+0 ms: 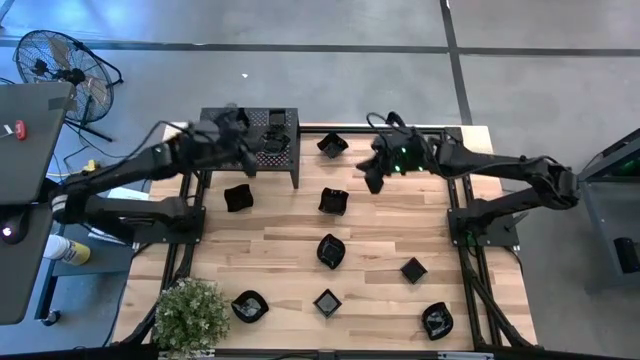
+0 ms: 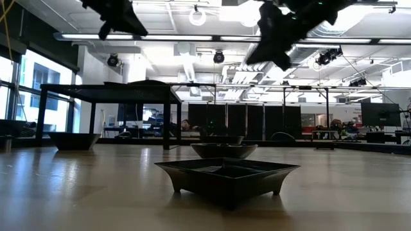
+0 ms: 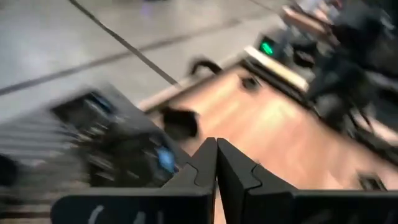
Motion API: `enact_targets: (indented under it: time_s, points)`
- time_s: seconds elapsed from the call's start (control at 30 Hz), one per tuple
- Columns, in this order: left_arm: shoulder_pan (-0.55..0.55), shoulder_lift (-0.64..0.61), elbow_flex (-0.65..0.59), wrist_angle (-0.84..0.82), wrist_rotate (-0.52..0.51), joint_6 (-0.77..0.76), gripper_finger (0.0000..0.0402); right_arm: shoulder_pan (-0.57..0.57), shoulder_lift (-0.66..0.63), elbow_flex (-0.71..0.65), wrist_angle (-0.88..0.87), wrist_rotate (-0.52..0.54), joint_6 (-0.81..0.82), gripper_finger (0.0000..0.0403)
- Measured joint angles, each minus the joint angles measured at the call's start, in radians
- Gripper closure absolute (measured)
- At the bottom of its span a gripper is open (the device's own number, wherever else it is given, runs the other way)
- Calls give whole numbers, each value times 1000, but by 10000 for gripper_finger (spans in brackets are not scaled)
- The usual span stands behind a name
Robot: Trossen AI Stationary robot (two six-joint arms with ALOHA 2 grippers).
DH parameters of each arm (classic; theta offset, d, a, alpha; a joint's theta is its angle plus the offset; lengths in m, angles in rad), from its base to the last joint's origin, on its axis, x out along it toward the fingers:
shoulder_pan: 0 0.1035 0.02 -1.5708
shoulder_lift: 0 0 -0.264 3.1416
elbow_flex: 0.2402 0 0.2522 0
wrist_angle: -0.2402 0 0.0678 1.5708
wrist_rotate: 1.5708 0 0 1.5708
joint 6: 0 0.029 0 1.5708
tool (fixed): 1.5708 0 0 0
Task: Pick & Place Mini shaped plates
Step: Stack the leaf-shaped plate on top of the other leaf-shaped plate on the shelf
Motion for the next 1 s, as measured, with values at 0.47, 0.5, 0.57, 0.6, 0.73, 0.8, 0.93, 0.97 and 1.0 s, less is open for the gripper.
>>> enact_targets:
  time_s: [0.47,0.5,0.57,0.6,0.73,0.8,0.93,0.97,1.0]
  points:
    - [-252,64,-84,82,58,40,401,201,-107,-161,-119,-8,180,401]
    - [-264,57,-84,81,52,48,401,226,-101,-161,-111,0,199,400]
    - [-281,39,-84,79,51,60,401,273,-85,-161,-106,24,249,395]
    - [-286,29,-84,75,56,66,401,296,-77,-161,-101,36,280,390]
    - [-289,-22,-94,82,93,83,401,382,-30,-161,-64,108,431,366]
    - [-289,-61,-119,86,115,90,401,420,4,-161,-39,142,502,350]
    - [-289,-161,-193,94,133,85,401,469,103,-161,54,164,623,322]
    - [-289,-186,-211,106,139,83,401,475,131,-161,87,164,651,316]
    - [-289,-210,-229,120,144,82,401,480,161,-161,119,163,677,311]
